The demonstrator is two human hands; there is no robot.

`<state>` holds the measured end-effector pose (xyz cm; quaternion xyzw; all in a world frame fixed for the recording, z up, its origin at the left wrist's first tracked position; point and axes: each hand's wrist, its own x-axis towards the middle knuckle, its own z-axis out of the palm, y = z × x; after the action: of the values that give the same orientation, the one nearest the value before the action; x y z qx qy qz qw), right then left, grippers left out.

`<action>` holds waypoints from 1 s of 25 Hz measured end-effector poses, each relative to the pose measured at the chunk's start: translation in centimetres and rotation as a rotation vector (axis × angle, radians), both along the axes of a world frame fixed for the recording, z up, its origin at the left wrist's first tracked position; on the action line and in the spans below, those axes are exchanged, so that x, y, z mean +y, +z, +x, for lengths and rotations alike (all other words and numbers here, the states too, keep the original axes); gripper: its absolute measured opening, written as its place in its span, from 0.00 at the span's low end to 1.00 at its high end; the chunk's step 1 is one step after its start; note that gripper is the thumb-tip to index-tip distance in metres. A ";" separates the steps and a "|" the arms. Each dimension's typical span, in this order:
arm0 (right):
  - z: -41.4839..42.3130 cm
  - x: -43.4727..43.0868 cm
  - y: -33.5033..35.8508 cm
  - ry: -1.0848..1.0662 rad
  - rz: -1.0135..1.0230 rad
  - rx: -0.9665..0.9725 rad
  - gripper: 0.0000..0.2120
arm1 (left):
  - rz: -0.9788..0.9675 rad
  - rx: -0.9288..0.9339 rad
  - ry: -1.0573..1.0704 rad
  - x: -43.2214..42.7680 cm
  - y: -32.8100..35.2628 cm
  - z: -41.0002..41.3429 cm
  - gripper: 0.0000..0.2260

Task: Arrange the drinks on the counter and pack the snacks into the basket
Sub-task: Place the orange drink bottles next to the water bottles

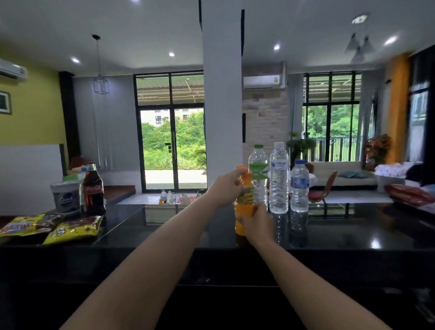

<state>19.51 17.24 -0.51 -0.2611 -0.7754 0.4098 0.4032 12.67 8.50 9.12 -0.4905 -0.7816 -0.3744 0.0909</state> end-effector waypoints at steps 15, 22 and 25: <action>-5.2 4.2 -0.7 0.005 0.101 -0.017 0.14 | 0.063 -0.053 0.057 4.3 -1.1 -4.8 0.22; -3.4 2.8 0.0 -0.017 0.032 -0.001 0.17 | 0.013 0.049 0.098 3.0 -3.5 -4.0 0.29; -2.0 0.5 -0.4 -0.120 0.086 0.113 0.16 | -0.012 0.099 0.182 0.6 -4.2 -4.8 0.29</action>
<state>17.56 17.72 -0.96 -0.2660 -0.7514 0.3652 0.4809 7.90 9.11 4.89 -0.4359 -0.8198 -0.3350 0.1602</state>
